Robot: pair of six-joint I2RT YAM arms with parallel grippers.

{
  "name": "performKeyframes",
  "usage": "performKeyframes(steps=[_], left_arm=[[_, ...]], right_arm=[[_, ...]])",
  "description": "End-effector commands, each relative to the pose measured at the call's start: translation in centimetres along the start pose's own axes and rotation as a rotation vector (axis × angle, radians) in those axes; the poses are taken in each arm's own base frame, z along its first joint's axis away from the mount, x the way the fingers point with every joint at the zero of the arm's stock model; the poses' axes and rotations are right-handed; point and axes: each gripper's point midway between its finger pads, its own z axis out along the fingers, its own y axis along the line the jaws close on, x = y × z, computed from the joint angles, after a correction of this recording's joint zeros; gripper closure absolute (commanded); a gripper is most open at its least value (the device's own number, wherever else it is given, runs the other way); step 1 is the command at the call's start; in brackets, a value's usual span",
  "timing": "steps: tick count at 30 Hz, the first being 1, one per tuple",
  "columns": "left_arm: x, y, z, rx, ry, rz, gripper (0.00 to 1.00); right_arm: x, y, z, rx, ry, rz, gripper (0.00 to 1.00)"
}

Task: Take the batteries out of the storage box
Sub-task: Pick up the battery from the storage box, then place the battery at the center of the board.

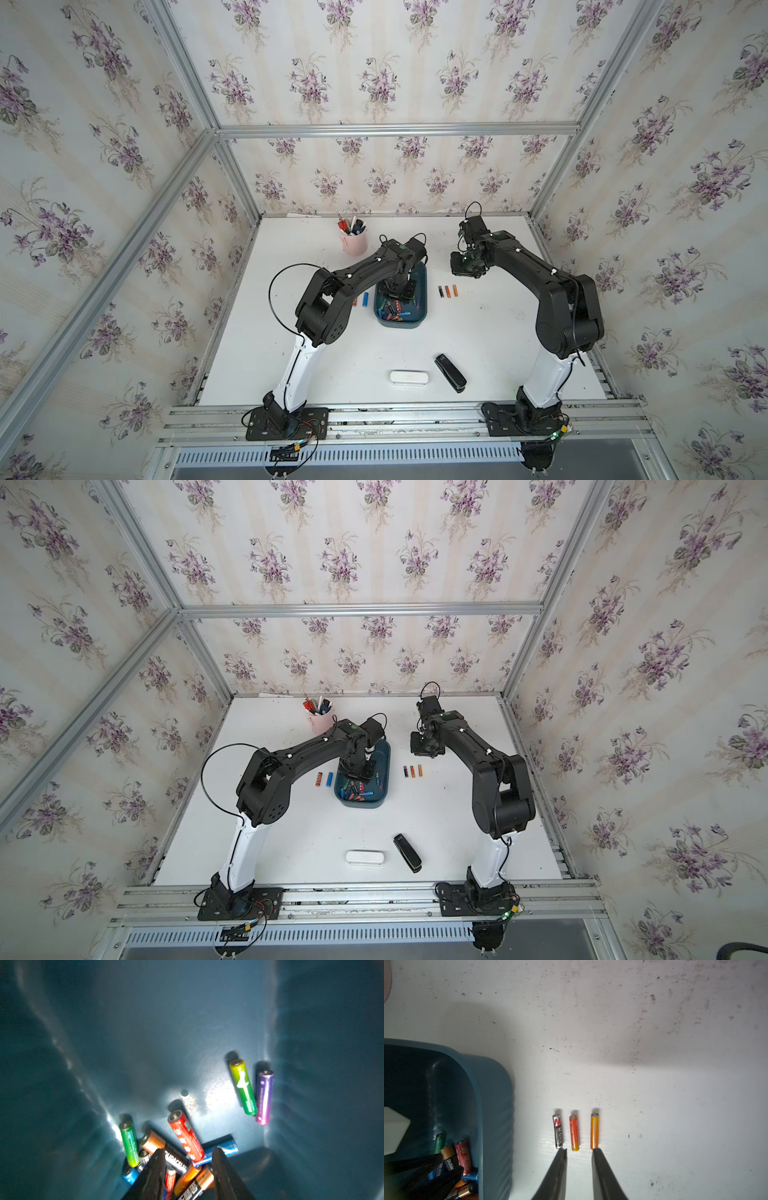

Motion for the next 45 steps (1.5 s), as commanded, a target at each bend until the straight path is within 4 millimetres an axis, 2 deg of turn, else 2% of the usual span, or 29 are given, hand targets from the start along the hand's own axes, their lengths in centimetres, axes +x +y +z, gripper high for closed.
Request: performKeyframes(steps=[1, 17, 21, 25, 31, 36, 41, 45], left_arm=[[0.0, -0.1, 0.4, 0.003, 0.008, -0.003, 0.59], [-0.3, -0.3, 2.3, 0.002, 0.032, -0.003, 0.72], [-0.4, -0.6, 2.0, 0.021, 0.029, -0.002, 0.79], [-0.6, -0.7, 1.3, 0.035, 0.02, -0.003, 0.82], [-1.5, -0.9, -1.4, 0.089, -0.029, -0.014, 0.82], [-2.2, 0.1, -4.8, 0.121, -0.088, -0.034, 0.82], [-2.1, 2.4, -7.9, 0.143, -0.141, -0.073, 0.82], [-1.3, 5.7, -9.4, 0.122, -0.161, -0.124, 0.82]], right_arm=[[0.1, 0.0, 0.0, 0.001, 0.002, -0.001, 0.73], [0.1, -0.1, -0.3, 0.007, 0.0, -0.009, 0.73], [0.0, 0.0, -0.4, 0.005, -0.005, -0.008, 0.74], [-0.1, 0.0, -0.6, 0.003, -0.008, -0.003, 0.74], [-0.4, 0.4, -1.1, -0.015, -0.022, 0.005, 0.74], [-0.8, 1.6, -1.6, -0.037, -0.033, -0.004, 0.74], [-1.2, 2.9, -1.7, -0.051, -0.038, -0.019, 0.74], [-1.5, 3.7, -1.6, -0.061, -0.04, -0.026, 0.74]])
